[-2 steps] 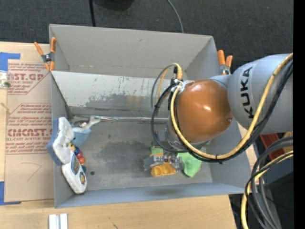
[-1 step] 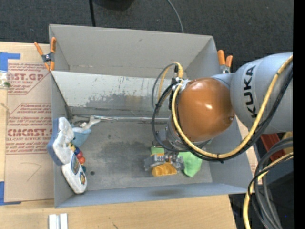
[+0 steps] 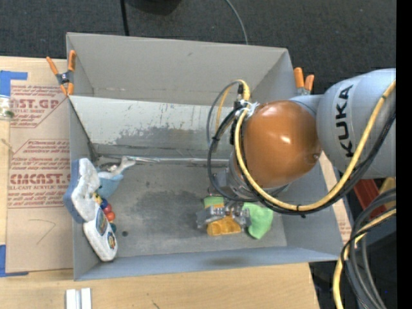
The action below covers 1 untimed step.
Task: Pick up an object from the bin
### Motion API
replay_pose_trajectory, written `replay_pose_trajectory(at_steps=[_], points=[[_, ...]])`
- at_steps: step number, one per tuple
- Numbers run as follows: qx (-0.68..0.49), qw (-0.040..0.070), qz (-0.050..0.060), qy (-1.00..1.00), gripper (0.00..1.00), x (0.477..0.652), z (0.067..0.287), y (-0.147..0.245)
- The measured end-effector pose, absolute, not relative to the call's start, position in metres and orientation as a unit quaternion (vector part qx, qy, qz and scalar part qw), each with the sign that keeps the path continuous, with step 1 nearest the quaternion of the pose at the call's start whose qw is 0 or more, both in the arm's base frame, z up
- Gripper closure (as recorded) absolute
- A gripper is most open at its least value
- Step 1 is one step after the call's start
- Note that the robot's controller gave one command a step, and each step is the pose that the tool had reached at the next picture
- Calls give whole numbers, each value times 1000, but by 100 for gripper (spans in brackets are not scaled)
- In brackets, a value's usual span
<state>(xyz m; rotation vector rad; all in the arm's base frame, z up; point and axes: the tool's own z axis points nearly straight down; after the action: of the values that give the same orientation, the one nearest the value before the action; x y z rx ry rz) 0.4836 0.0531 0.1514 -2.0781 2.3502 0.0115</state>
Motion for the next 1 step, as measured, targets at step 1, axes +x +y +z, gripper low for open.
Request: replay_pose_trajectory(at_steps=[1], points=[[-662, 2, 4, 749, 100, 484, 166, 54]])
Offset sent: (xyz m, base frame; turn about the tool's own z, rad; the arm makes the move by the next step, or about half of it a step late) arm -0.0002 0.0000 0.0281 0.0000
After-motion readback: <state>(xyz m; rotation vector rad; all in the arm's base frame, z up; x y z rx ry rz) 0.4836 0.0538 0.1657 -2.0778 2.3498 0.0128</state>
